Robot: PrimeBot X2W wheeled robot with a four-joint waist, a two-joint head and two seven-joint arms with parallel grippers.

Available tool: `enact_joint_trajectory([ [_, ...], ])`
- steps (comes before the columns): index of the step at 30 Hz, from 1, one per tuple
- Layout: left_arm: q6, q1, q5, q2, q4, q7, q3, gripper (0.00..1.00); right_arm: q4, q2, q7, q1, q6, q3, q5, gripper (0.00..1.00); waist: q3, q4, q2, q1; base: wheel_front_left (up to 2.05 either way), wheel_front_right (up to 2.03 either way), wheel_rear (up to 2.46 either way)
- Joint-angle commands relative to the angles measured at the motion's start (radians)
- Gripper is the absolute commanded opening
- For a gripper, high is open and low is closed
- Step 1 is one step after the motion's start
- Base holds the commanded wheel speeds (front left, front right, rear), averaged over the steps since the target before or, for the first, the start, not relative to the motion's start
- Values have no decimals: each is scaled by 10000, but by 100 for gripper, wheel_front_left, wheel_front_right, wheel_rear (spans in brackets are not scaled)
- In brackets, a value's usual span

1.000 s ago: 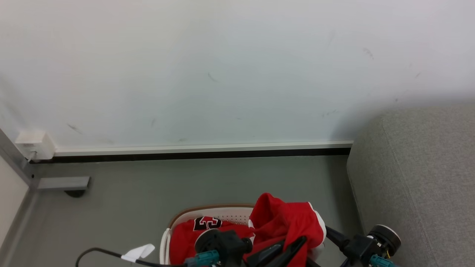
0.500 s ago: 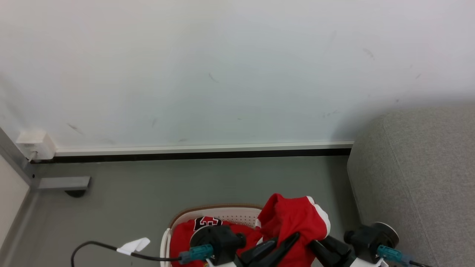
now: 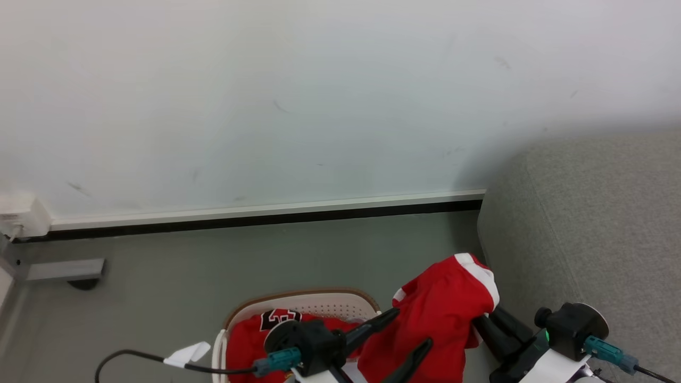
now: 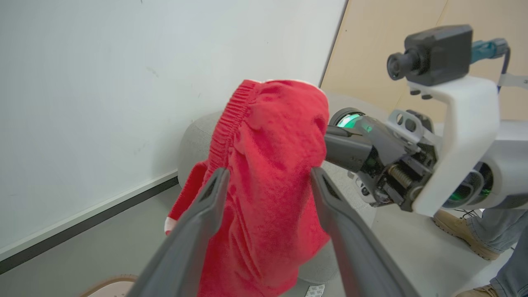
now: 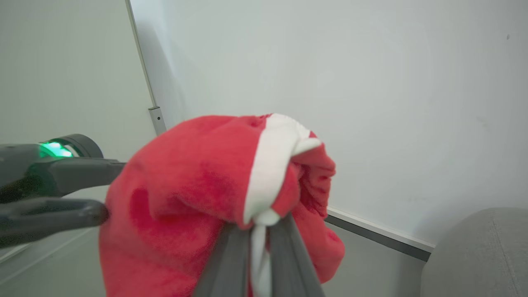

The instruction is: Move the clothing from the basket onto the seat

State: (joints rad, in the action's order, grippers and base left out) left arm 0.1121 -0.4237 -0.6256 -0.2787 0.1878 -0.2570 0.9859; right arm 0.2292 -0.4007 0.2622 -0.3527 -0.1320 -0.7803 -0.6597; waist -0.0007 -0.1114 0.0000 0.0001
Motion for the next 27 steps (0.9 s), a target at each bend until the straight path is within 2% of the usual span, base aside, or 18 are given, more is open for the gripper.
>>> enact_joint_trajectory([
  [1, -41, 21, 123, -16, 57, -60, -32, 100, -65, -57, 36, 197, 25, 177, 126, 0, 75, -222, 0, -1, 0, 0, 0],
  [17, -25, -203, 444, 61, 279, -74, -205, 100, -686, -138, 37, 713, 25, 1996, 746, 0, 537, -1971, 0, -1, 0, 0, 0],
  [23, 15, -502, 615, 191, 281, -77, -200, 100, -912, 2, 36, 892, 25, 3177, 1206, 0, 985, -2043, 0, -1, 0, 0, 0],
  [27, 64, -1114, 707, 367, 248, -47, -165, 100, -1082, 210, 34, 629, 25, 4635, 1912, 0, 1700, -1772, 0, -1, 0, 0, 0],
])
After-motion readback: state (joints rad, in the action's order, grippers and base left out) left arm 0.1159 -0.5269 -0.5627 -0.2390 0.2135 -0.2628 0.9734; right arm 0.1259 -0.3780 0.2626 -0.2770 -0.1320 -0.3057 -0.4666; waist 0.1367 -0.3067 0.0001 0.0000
